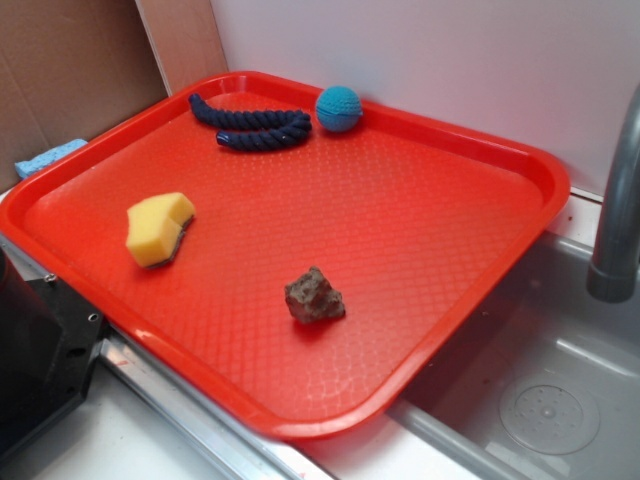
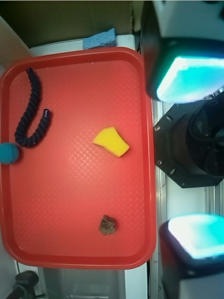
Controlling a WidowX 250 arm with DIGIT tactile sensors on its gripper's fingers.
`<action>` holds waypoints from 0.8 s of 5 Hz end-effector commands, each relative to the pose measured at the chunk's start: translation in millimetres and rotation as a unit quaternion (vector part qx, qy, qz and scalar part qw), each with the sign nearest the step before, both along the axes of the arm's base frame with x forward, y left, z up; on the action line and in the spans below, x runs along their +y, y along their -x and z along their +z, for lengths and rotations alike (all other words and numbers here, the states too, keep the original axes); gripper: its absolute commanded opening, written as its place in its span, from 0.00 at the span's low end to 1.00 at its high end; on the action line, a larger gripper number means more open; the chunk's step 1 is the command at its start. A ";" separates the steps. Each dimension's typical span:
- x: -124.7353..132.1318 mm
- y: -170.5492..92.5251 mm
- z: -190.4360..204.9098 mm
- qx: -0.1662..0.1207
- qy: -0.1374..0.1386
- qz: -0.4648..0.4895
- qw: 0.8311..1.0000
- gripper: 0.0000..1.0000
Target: Grab the rock.
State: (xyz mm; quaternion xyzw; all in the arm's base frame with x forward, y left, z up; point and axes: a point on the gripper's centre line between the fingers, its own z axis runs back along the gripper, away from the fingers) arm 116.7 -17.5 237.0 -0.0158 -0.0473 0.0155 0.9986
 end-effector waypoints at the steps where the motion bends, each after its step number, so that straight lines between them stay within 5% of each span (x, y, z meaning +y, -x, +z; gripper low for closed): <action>1: 0.0 0.0 0.0 0.000 0.000 0.000 1.000 1.00; 4: -46.5 -20.6 -34.7 -0.040 -0.006 0.120 0.992 1.00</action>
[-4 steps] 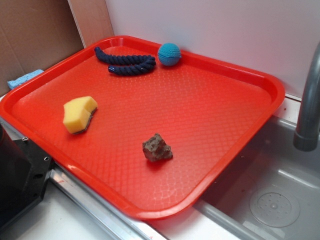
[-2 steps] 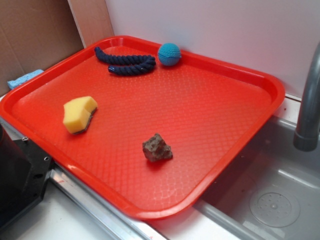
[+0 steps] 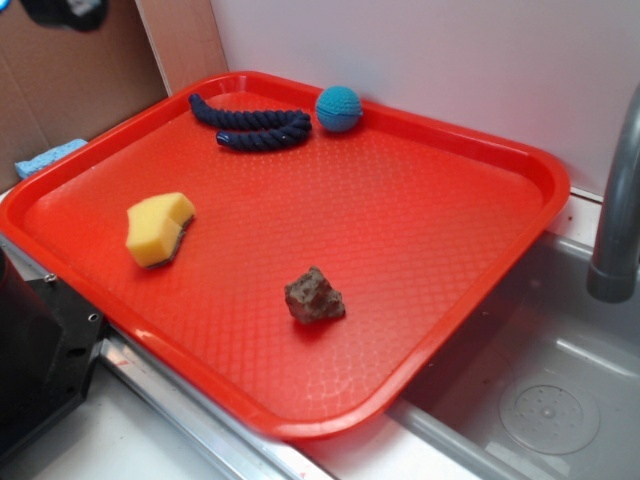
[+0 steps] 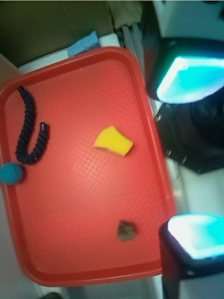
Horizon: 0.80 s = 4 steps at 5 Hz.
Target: Grab the rock.
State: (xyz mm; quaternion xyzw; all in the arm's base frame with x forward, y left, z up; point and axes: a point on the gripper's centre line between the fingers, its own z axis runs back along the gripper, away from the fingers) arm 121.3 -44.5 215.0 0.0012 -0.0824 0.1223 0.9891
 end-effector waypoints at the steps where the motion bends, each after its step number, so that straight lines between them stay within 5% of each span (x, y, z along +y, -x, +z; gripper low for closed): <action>1: -46.7 -30.7 -38.9 -0.020 0.015 0.001 1.000 1.00; 2: -64.2 -42.8 -64.7 -0.020 0.042 -0.011 0.999 1.00; 4: -84.9 -60.7 -116.5 -0.011 0.040 -0.003 0.999 1.00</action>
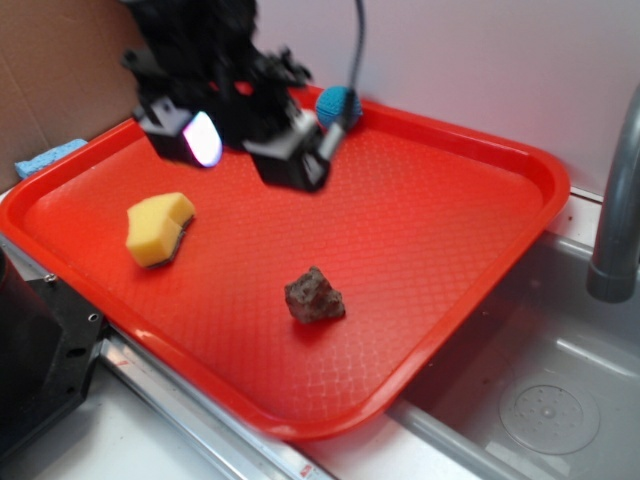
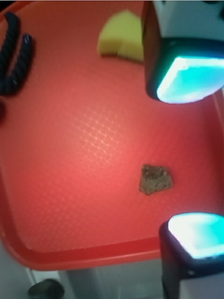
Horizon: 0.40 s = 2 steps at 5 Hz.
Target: Grab the rock.
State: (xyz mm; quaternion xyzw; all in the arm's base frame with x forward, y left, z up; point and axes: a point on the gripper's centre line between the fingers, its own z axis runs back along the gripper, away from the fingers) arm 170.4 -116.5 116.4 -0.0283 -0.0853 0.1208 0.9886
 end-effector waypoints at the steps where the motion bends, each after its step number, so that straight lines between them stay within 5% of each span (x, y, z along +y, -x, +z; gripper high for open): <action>1: -18.2 -13.9 -39.1 0.005 0.004 0.000 1.000 1.00; 2: -23.7 -13.0 -57.8 0.017 -0.002 -0.008 1.000 1.00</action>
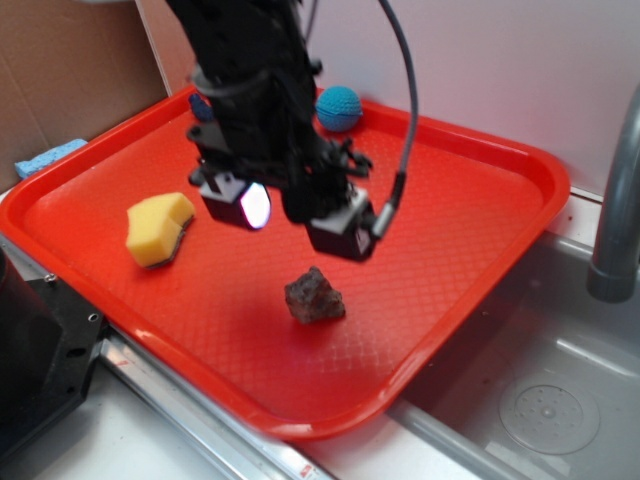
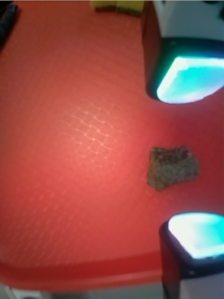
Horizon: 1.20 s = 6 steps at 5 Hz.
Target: Grab the rock.
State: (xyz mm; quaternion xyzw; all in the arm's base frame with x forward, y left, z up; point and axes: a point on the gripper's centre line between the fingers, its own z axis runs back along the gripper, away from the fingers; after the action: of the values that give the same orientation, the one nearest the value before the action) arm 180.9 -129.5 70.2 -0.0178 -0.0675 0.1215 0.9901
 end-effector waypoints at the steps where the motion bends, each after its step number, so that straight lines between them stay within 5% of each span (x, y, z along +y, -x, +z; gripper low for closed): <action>1: -16.3 5.8 -31.4 0.010 0.004 -0.016 1.000 1.00; 2: -18.6 8.3 -42.3 0.015 -0.004 -0.012 1.000 1.00; 3: -16.9 6.1 -49.8 0.020 -0.007 0.002 1.000 0.43; 4: -15.0 2.9 -48.3 0.021 -0.003 0.016 1.000 0.00; 6: 3.0 -2.5 -30.2 0.044 0.003 0.004 0.999 0.00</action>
State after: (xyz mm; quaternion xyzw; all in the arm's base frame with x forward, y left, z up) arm 174.2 -116.6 28.3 0.0107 0.0038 0.1262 0.9919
